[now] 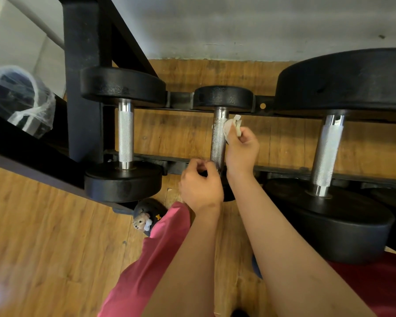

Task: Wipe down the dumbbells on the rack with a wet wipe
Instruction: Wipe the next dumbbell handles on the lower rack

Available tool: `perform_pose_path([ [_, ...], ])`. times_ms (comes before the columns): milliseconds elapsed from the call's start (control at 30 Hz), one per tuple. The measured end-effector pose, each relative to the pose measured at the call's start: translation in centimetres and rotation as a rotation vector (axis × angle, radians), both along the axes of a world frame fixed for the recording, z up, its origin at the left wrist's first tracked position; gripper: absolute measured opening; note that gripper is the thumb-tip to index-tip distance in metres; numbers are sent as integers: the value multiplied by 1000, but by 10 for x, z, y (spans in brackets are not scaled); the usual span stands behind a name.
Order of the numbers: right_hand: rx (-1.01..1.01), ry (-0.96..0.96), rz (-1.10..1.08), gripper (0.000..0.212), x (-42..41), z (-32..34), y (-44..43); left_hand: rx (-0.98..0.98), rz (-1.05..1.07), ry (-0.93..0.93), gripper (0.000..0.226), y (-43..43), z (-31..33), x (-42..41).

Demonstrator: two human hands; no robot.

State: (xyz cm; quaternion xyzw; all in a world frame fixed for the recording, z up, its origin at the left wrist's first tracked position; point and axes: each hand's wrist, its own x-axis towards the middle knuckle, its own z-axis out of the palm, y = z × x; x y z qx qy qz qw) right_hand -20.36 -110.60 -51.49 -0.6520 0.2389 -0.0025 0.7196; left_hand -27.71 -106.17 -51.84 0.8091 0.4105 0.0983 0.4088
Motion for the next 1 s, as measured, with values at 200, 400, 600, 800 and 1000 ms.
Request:
perform_pose_path([
  [200,162,79,113,19,-2,4,2,-12,-1,-13,25,0,2,0],
  [400,113,40,10,20,0,5,-5,-25,11,-6,17,-1,4,1],
  [600,208,101,107,19,-7,5,-10,-17,13,-24,26,-1,1,0],
  [800,184,112,190,17,-10,4,-12,-11,14,-19,24,-1,0,0],
  [1000,109,63,92,11,-4,2,-18,-7,13,-13,25,-1,0,0],
])
